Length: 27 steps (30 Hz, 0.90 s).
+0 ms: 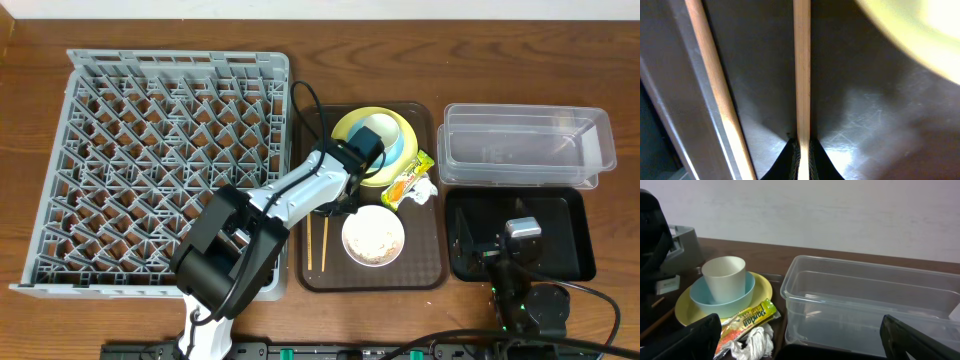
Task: Sort waste into correct bins and load items into the dishwasher
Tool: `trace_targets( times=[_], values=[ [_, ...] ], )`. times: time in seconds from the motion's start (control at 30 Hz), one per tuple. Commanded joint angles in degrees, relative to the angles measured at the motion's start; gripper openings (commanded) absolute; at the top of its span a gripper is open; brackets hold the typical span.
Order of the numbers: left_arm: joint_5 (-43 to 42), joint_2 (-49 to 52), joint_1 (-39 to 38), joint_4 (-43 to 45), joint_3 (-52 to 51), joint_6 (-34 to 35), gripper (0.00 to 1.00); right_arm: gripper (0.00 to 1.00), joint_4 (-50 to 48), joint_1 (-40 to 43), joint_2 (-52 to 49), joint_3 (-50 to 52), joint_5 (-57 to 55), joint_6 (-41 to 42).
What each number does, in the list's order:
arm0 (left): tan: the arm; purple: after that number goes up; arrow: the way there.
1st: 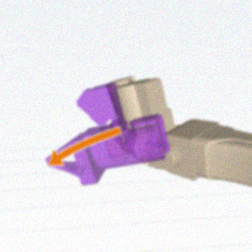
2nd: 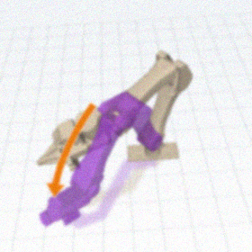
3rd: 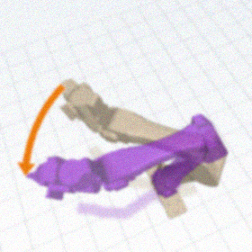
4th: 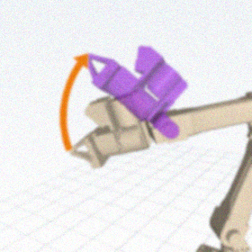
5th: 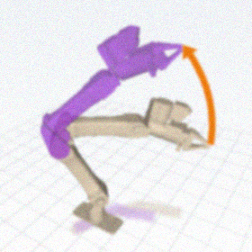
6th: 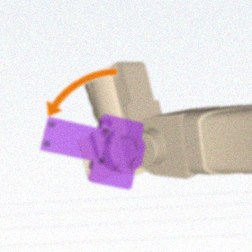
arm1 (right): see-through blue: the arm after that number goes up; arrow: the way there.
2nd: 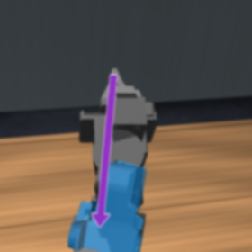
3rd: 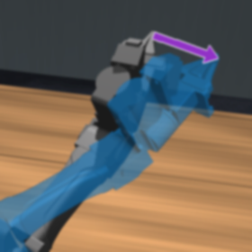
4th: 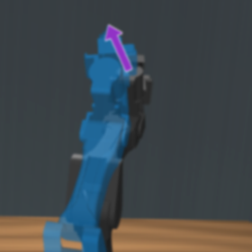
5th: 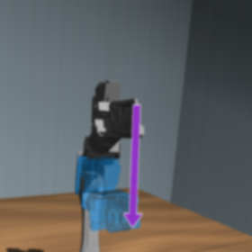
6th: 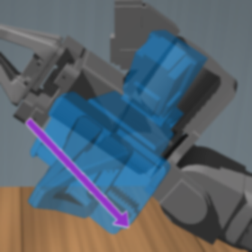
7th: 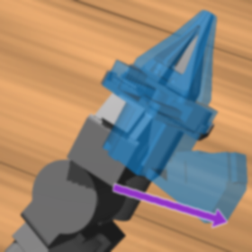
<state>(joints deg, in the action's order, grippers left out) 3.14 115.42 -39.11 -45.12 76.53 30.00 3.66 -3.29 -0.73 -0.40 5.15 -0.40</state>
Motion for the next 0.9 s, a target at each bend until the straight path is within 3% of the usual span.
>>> trace_targets(
  times=[0.0, 0.37, 0.63, 0.87],
  values=[
    [3.1, 2.2, 0.2, -1.4, -0.4, 0.0, 0.08, 0.99, 0.2, 0.5, 0.1, 0.1, -0.2, 0.6],
    [4.2, -9.4, 2.6, -9.2, 3.5, -0.3, 0.08, 0.99, 0.2, 0.4, 0.1, 0.1, -0.2, 0.6],
    [4.2, -26.1, 5.2, -10.4, 3.5, -5.2, 0.08, 0.99, 0.2, 0.2, 0.1, 0.1, -0.2, 0.6],
    [4.2, -32.2, 10.0, -15.3, 3.5, -11.1, 0.08, 0.99, 0.2, 0.2, 0.1, 0.1, -0.2, 0.6]
  ],
)
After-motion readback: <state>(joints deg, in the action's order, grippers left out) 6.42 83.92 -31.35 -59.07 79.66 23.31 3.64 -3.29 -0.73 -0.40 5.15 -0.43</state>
